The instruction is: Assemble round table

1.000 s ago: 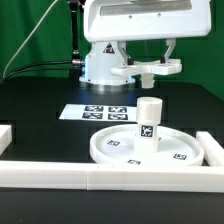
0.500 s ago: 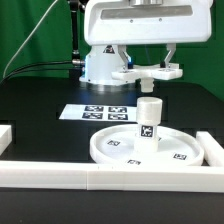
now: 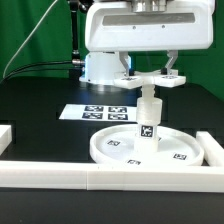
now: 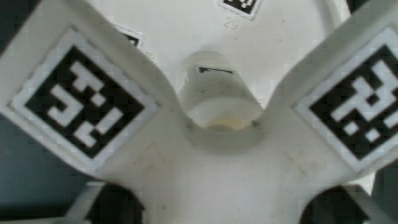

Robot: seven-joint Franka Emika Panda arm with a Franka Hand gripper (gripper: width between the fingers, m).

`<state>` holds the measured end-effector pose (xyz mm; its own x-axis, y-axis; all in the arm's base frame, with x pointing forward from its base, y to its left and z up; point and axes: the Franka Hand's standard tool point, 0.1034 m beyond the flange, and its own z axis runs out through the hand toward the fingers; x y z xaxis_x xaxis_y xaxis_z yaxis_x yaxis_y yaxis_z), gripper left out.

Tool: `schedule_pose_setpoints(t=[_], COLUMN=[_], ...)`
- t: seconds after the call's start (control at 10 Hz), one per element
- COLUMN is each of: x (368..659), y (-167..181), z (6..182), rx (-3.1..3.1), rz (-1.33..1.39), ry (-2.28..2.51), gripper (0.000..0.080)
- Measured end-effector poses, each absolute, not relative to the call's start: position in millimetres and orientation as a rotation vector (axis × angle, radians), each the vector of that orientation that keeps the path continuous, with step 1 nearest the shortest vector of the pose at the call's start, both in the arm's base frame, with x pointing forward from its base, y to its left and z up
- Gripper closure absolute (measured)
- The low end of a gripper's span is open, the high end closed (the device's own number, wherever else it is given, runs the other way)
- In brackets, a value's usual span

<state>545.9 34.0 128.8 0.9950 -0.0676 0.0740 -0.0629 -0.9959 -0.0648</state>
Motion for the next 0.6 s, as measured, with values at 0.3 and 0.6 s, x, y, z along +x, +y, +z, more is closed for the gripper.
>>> schedule_pose_setpoints(t=[0.3,0.6], x=[546.5,544.2], y=[34.6,38.3], z=[128.7,122.8], rx=[-3.075,-3.076], rz=[-0.13,-0.13], ry=[0.099,0.095], gripper=[0.036,0.036])
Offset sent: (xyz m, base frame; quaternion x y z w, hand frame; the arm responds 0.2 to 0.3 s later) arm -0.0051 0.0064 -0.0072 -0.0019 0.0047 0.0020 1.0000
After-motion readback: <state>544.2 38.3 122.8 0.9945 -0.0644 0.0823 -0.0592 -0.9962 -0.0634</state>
